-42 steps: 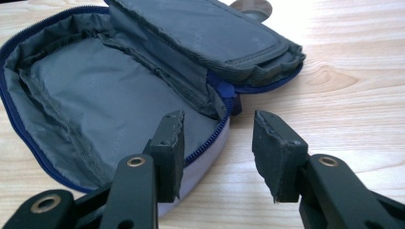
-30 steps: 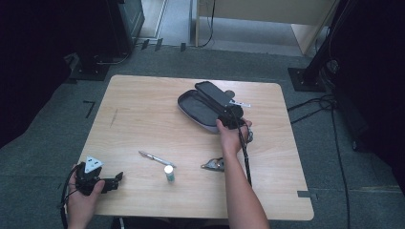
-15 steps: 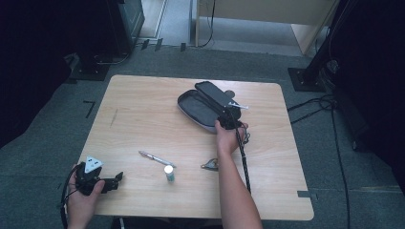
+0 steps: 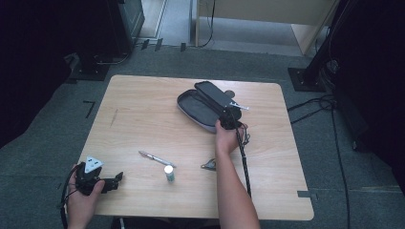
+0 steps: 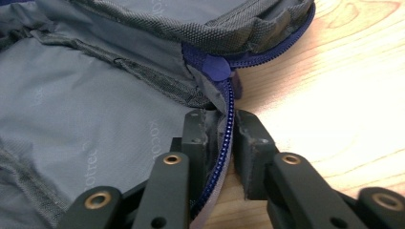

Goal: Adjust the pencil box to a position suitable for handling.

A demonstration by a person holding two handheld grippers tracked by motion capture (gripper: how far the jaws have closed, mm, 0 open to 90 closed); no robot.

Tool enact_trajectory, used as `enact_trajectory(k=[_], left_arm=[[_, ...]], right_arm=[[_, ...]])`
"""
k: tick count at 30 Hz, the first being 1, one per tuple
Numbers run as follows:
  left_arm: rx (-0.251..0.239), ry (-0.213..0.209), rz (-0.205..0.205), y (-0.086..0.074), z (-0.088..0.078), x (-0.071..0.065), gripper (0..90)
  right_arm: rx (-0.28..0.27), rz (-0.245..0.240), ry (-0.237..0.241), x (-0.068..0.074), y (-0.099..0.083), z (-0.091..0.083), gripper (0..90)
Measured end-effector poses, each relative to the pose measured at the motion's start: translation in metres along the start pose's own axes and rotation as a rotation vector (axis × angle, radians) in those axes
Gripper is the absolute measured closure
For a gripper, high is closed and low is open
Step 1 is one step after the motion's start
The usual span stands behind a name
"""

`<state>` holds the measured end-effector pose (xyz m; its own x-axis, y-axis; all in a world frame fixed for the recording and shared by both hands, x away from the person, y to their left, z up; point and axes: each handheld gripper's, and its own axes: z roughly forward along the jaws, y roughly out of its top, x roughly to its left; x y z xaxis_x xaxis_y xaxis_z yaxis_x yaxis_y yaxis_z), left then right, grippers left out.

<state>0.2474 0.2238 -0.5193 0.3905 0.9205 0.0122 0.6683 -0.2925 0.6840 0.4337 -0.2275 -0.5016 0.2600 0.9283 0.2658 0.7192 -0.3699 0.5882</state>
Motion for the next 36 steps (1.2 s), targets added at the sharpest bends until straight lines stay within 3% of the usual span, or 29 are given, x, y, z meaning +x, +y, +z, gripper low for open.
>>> enact_trajectory(k=[10, 16, 18, 21, 24, 26, 27, 28, 30, 32, 36], left_arm=[[0.000, 0.000, 0.000, 0.000, 0.000, 0.000, 0.0], [0.000, 0.000, 0.000, 0.000, 0.000, 0.000, 0.0], [0.000, 0.000, 0.000, 0.000, 0.000, 0.000, 0.0], [0.000, 0.000, 0.000, 0.000, 0.000, 0.000, 0.0], [0.000, 0.000, 0.000, 0.000, 0.000, 0.000, 0.0], [0.000, 0.000, 0.000, 0.000, 0.000, 0.000, 0.0], [0.000, 0.000, 0.000, 0.000, 0.000, 0.000, 0.0], [0.000, 0.000, 0.000, 0.000, 0.000, 0.000, 0.0], [0.000, 0.000, 0.000, 0.000, 0.000, 0.000, 0.0], [0.000, 0.001, 0.000, 0.000, 0.000, 0.000, 0.0], [0.000, 0.000, 0.000, 0.000, 0.000, 0.000, 0.0]], right_arm=[[-0.013, 0.042, -0.019, -0.007, 0.002, -0.003, 86.7], [-0.022, 0.053, 0.009, -0.011, 0.001, -0.005, 88.2], [-0.035, 0.056, 0.039, -0.012, 0.001, -0.008, 88.4], [-0.054, 0.033, 0.059, -0.012, 0.002, -0.014, 88.5], [-0.058, 0.022, 0.102, -0.013, 0.003, -0.022, 88.6], [-0.054, -0.011, 0.158, -0.014, 0.004, -0.028, 88.6], [-0.054, -0.011, 0.158, -0.014, 0.004, -0.028, 88.6], [-0.047, -0.059, 0.192, -0.012, 0.003, -0.034, 88.6], [-0.047, -0.072, 0.205, -0.011, 0.002, -0.035, 88.6], [-0.031, -0.132, 0.242, -0.008, -0.003, -0.042, 88.6], [-0.014, -0.170, 0.271, -0.005, -0.008, -0.046, 88.6]])
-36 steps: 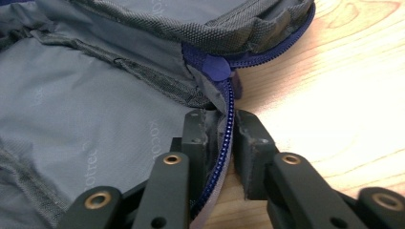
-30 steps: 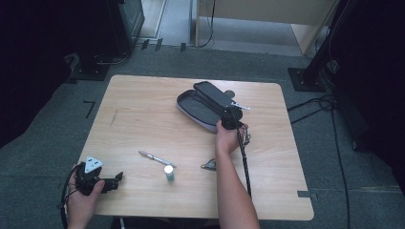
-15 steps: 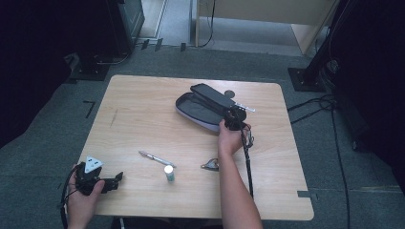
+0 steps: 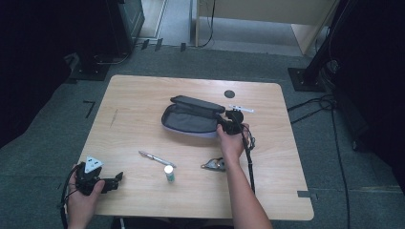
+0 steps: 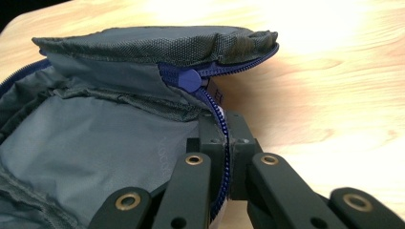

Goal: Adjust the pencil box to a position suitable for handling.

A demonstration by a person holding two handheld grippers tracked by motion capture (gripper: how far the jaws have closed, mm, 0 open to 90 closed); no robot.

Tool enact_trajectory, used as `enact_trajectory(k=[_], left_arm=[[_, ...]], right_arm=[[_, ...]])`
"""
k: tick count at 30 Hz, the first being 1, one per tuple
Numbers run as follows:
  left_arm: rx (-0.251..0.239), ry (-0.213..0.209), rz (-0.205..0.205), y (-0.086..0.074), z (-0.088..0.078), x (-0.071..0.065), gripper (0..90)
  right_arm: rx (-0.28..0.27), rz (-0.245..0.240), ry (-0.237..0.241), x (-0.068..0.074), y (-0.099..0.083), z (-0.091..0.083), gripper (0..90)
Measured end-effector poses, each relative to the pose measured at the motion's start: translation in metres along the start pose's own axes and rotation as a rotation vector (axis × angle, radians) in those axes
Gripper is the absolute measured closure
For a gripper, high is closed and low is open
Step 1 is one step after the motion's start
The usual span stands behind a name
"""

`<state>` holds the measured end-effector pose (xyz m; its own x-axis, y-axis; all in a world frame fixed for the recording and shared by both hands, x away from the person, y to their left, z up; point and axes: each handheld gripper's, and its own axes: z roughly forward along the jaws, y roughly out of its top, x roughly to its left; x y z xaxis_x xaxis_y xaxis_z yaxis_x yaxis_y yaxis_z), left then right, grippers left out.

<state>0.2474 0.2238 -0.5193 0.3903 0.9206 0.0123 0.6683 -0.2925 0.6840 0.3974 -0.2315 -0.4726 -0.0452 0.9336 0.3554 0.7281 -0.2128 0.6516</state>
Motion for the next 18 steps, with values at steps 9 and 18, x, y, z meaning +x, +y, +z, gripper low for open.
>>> enact_trajectory(k=[9, 18], left_arm=[[0.000, 0.000, 0.000, 0.000, 0.000, 0.000, 0.0], [0.001, 0.000, 0.000, 0.000, 0.000, 0.000, 0.0]], right_arm=[[0.033, -0.050, 0.076, 0.005, -0.014, -0.007, 88.5], [0.061, -0.097, 0.136, 0.002, -0.027, -0.012, 88.5]])
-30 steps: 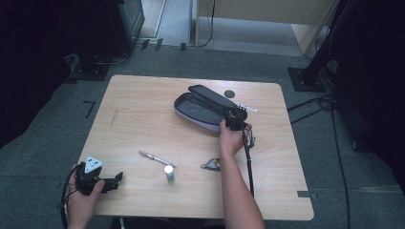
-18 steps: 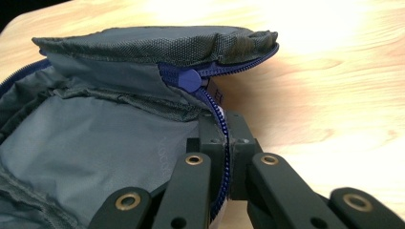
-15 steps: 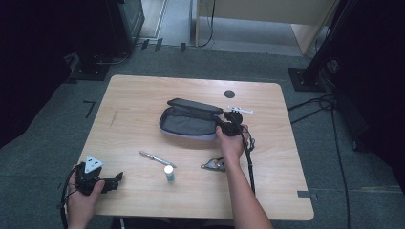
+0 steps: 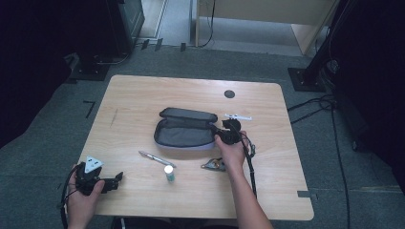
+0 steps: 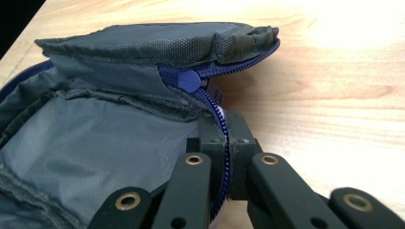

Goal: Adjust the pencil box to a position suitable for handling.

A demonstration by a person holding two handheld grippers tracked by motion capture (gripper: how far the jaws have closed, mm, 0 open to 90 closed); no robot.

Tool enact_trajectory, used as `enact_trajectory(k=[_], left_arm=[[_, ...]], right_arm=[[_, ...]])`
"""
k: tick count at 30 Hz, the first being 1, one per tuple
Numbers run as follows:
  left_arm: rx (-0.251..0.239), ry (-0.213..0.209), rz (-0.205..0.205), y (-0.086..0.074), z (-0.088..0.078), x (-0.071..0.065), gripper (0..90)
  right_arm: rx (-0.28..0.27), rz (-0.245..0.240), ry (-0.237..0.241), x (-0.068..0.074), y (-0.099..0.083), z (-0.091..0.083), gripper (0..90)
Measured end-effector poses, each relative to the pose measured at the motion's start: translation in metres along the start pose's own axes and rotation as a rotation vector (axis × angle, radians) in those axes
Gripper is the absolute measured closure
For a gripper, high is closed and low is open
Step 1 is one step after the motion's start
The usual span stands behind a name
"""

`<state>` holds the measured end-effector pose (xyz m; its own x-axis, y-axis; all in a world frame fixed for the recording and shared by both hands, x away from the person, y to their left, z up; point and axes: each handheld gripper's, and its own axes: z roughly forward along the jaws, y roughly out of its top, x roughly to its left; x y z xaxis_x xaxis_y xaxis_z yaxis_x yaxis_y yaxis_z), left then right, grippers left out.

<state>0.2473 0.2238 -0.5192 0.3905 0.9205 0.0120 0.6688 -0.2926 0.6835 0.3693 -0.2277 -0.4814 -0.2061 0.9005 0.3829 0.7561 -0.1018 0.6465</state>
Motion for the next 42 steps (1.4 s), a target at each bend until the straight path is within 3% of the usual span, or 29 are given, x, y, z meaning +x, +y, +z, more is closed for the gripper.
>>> enact_trajectory(k=[15, 16, 17, 18, 19, 23, 24, 26, 28, 31, 42], left_arm=[[0.000, 0.000, 0.000, 0.000, 0.000, 0.000, 0.0], [0.000, 0.000, 0.000, 0.000, 0.000, 0.000, 0.0], [0.000, 0.000, 0.000, 0.000, 0.000, 0.000, 0.0], [0.000, 0.000, 0.000, 0.000, 0.000, 0.000, 0.0], [0.000, 0.000, 0.000, 0.000, 0.000, 0.000, 0.0], [0.000, 0.000, 0.000, 0.000, 0.000, 0.000, 0.0], [0.000, 0.000, 0.000, 0.000, 0.000, 0.000, 0.0], [0.000, 0.000, 0.000, 0.000, 0.000, 0.000, 0.0], [0.000, 0.000, 0.000, 0.000, 0.000, 0.000, 0.0], [0.000, 0.000, 0.000, 0.000, 0.000, 0.000, 0.0], [0.000, 0.000, 0.001, 0.000, 0.000, 0.000, 0.0]], right_arm=[[0.034, -0.010, -0.004, -0.015, -0.008, 0.007, 87.7], [0.045, -0.015, 0.000, -0.016, -0.010, 0.009, 85.0], [0.025, -0.030, 0.021, -0.019, -0.012, 0.011, 70.1], [0.025, -0.030, 0.021, -0.019, -0.012, 0.011, 70.1], [-0.006, -0.027, 0.033, -0.021, -0.011, 0.007, 60.7], [-0.026, -0.058, 0.020, -0.020, -0.009, -0.001, 51.0], [-0.035, -0.096, 0.001, -0.017, -0.008, -0.007, 44.7], [-0.035, -0.109, -0.011, -0.016, -0.008, -0.010, 42.2], [-0.052, -0.125, 0.001, -0.014, -0.009, -0.017, 37.4], [-0.088, -0.134, 0.030, -0.012, -0.013, -0.032, 35.1], [-0.119, -0.212, 0.083, 0.004, -0.032, -0.068, 36.5]])
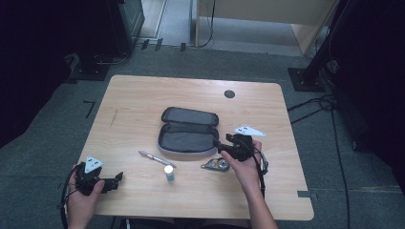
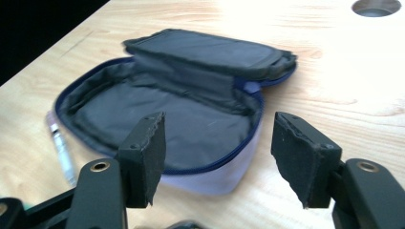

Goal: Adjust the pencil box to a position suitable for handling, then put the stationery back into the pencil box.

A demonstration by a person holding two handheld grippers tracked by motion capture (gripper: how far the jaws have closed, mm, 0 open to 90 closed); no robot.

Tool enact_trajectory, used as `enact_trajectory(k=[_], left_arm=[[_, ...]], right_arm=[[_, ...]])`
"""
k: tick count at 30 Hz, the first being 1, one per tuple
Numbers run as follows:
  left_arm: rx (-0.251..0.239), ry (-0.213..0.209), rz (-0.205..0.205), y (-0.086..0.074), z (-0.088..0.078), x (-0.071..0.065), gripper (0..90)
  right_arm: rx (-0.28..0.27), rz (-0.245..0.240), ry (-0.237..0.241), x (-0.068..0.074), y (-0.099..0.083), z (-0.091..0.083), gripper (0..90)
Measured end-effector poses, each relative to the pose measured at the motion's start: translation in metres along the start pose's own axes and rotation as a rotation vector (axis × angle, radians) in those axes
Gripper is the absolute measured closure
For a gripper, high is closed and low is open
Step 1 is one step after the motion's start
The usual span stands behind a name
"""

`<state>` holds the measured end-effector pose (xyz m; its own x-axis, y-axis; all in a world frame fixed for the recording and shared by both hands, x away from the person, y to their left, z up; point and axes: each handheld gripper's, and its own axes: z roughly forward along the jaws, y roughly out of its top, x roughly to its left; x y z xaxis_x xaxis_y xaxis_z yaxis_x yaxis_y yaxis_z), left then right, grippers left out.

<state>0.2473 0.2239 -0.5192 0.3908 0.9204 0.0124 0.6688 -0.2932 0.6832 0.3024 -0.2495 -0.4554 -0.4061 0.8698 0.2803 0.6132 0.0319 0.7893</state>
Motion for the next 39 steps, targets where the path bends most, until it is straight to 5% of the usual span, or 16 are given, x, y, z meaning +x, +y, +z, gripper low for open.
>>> enact_trajectory(k=[13, 24, 39], left_arm=[[0.000, 0.000, 0.000, 0.000, 0.000, 0.000, 0.0], [0.000, 0.000, 0.000, 0.000, 0.000, 0.000, 0.0], [0.000, 0.000, 0.000, 0.000, 0.000, 0.000, 0.0]], right_arm=[[-0.002, -0.108, 0.141, 0.049, -0.016, -0.015, 46.0], [0.024, -0.159, 0.245, 0.078, -0.034, -0.010, 57.1], [0.037, -0.186, 0.341, 0.108, -0.045, -0.008, 59.7]])
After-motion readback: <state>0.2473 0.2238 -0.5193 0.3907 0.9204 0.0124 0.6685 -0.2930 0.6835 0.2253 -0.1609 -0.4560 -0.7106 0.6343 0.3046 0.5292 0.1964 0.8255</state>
